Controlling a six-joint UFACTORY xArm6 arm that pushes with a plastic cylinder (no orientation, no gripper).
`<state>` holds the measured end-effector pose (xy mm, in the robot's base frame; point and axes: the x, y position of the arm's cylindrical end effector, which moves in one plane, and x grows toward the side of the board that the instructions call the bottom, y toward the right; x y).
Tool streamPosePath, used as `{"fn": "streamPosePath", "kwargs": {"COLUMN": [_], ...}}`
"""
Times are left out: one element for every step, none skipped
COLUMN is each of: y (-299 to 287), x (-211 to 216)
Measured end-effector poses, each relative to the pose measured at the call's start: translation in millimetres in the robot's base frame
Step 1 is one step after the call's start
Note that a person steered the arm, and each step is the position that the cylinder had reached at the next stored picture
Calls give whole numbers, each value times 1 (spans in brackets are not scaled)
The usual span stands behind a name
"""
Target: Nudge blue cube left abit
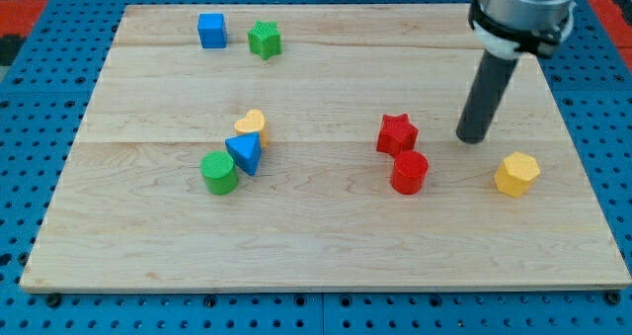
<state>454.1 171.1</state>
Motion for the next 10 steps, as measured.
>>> {"fn": "streamPosePath", "kwargs": {"y": [-95,-126,-49,-61,-173,-227,-134,-58,-49,-127], "x": [11,6,-12,-40,-33,-14,-17,41,87,57]}}
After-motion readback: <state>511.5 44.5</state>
